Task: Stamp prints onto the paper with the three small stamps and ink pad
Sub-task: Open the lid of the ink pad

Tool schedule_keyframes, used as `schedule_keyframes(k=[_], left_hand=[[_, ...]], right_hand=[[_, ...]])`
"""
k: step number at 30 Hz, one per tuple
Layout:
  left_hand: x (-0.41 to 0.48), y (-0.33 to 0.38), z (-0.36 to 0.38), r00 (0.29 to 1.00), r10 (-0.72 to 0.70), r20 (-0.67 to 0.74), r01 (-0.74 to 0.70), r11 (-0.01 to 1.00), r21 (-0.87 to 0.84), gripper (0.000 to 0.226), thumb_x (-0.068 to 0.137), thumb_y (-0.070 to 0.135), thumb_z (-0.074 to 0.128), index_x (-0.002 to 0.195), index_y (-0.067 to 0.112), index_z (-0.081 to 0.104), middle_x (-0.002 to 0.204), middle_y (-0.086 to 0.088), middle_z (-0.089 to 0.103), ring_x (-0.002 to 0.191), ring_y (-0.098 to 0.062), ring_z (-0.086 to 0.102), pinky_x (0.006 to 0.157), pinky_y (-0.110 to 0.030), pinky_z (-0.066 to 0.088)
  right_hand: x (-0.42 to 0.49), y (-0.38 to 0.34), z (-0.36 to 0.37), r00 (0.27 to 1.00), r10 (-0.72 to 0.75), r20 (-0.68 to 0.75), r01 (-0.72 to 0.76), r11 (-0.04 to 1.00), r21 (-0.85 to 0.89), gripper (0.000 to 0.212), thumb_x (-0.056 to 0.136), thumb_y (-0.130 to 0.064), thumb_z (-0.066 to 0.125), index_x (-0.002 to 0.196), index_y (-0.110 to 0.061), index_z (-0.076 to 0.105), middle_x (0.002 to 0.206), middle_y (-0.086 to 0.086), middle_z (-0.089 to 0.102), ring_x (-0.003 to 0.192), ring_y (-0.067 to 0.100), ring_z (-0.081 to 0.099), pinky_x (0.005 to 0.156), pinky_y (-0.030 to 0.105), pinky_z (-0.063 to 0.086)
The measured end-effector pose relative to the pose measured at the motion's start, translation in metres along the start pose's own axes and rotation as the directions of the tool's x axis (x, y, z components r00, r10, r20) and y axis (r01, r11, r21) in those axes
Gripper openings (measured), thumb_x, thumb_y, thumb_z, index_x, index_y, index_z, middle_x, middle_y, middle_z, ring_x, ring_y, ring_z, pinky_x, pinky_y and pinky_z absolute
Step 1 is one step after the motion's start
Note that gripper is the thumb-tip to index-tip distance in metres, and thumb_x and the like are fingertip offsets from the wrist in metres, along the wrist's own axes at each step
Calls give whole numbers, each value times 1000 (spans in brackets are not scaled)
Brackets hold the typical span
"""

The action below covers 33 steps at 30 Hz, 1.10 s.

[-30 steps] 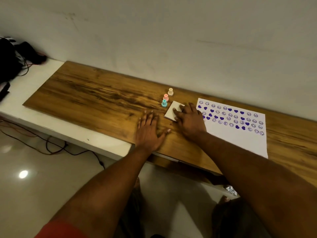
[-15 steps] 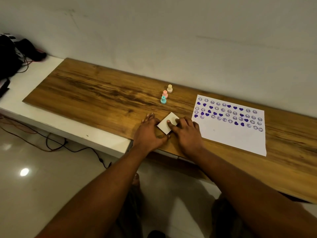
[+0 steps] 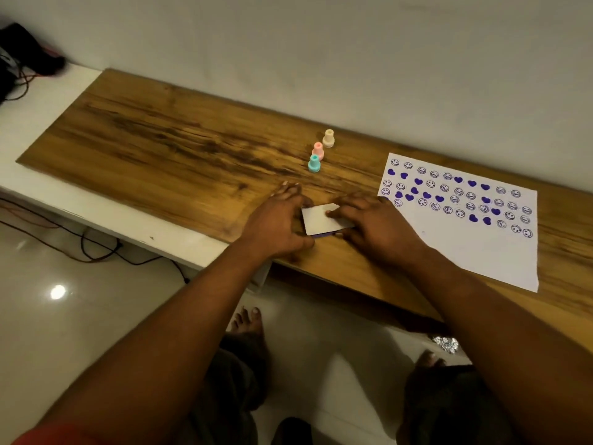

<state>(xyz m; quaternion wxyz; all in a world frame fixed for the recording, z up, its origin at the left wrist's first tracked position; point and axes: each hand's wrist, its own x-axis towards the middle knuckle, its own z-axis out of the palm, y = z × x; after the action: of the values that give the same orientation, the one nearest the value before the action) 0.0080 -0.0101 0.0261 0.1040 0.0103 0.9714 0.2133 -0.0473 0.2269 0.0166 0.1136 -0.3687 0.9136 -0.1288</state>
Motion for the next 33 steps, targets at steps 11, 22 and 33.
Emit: schedule_keyframes(k=[11, 22, 33], left_hand=[[1, -21, 5, 995, 77, -69, -85, 988, -126, 70, 70, 44, 89, 132, 29, 61, 169, 2, 32, 159, -17, 17, 124, -40, 25], [6, -30, 8, 991, 122, -62, -131, 977, -166, 73, 69, 47, 89, 134, 33, 59, 169, 4, 33, 160, -19, 14, 127, -50, 21], [6, -32, 6, 991, 132, -38, -136, 983, -121, 86, 73, 54, 87, 146, 26, 51, 171, 5, 27, 161, -19, 10, 127, -47, 18]], right_hand=[[2, 7, 1, 999, -44, 11, 45, 997, -59, 55, 104, -52, 53, 157, -40, 43, 165, -7, 43, 154, 22, 35, 122, 49, 27], [3, 7, -4, 998, -58, -20, 59, 997, 48, 45, 109, -48, 42, 149, -32, 56, 149, -6, 61, 140, 19, 53, 111, 52, 44], [19, 9, -2, 981, 62, -182, -8, 960, 280, 42, 110, -47, 37, 122, -22, 69, 109, -9, 65, 99, 12, 62, 76, 26, 45]])
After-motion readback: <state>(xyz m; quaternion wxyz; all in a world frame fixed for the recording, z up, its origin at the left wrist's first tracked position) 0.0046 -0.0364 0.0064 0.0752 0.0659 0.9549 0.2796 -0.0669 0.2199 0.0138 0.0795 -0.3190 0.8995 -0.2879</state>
